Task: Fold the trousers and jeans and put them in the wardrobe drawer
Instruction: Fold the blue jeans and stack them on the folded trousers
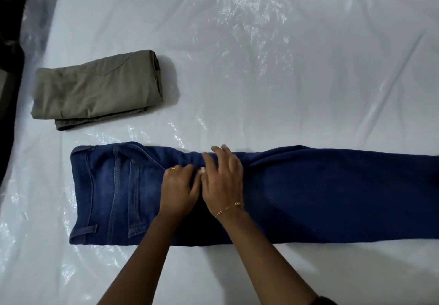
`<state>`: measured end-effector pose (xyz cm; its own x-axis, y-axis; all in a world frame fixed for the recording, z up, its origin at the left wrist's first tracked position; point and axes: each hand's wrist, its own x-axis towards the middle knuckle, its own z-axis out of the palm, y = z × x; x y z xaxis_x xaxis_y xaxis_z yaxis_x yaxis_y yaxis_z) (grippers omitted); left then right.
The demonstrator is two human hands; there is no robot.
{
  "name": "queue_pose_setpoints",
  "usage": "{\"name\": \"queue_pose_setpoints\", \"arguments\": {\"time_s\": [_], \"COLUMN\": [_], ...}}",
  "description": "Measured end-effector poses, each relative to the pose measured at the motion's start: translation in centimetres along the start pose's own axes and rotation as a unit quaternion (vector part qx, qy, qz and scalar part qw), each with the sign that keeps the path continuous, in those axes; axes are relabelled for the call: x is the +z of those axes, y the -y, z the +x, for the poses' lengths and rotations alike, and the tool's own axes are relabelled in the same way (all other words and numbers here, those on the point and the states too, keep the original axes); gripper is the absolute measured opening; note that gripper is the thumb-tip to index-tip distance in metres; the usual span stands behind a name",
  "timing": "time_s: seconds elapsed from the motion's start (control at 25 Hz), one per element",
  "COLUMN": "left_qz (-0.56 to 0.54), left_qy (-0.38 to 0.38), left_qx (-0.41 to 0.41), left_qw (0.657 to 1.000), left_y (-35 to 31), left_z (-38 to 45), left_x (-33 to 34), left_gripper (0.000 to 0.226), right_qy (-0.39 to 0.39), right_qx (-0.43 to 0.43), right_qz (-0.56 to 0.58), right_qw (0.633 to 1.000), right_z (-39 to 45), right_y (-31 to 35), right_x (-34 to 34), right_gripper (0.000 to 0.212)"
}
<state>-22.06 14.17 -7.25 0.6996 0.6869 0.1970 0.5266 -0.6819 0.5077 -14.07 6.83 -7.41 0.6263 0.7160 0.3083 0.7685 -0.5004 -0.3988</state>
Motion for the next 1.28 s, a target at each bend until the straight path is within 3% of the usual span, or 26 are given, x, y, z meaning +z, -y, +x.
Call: {"name": "queue_pose_setpoints", "arguments": {"time_s": [0.08,0.12,0.2,0.32,0.6,0.8,0.88,1.0,1.12,1.28], "left_qz": [0.060,0.102,0.165,0.173,0.214,0.216,0.234,0.229,0.130,0.081], "left_qy": [-0.037,-0.020,0.036,0.078,0.117,0.174,0.162,0.143,0.225,0.252], "left_qx": [-0.064,-0.085,-0.128,-0.223,-0.222,-0.240,-0.234,-0.096,0.036,0.044], "left_qw": [0.995,0.991,0.977,0.956,0.944,0.930,0.930,0.958,0.965,0.963], "left_y": [-1.0,-1.3,-1.3,-0.8,-1.2,-1.8,-2.8,-5.7,-10.7,-17.4], "left_z": [0.5,0.3,-0.7,-1.5,-1.1,0.3,0.7,1.6,2.9,3.3], "left_x": [0.3,0.8,2.0,2.8,2.6,1.9,1.3,1.6,4.8,9.2], "left_gripper": [0.033,0.037,0.063,0.104,0.119,0.108,0.099,0.071,0.059,0.055], "right_qy": [0.094,0.122,0.148,0.165,0.159,0.160,0.158,0.130,0.129,0.133], "right_qx": [0.020,0.045,0.074,0.087,0.124,0.124,0.122,0.157,0.138,0.159], "right_qz": [-0.092,-0.122,-0.154,-0.170,-0.153,-0.143,-0.142,-0.145,-0.161,-0.165], "right_qw": [0.991,0.984,0.974,0.968,0.968,0.969,0.970,0.968,0.969,0.964], "right_z": [-0.3,-0.9,-2.5,-3.2,-3.1,-3.1,-3.4,-3.5,-3.8,-4.6], "right_y": [-1.0,-2.1,-4.3,-5.5,-5.5,-6.1,-6.6,-9.2,-13.9,-20.7], "right_x": [0.8,1.0,1.0,0.7,0.3,0.1,-0.3,-1.9,-4.3,-8.0], "right_gripper": [0.047,0.055,0.067,0.078,0.082,0.090,0.089,0.080,0.071,0.063]}}
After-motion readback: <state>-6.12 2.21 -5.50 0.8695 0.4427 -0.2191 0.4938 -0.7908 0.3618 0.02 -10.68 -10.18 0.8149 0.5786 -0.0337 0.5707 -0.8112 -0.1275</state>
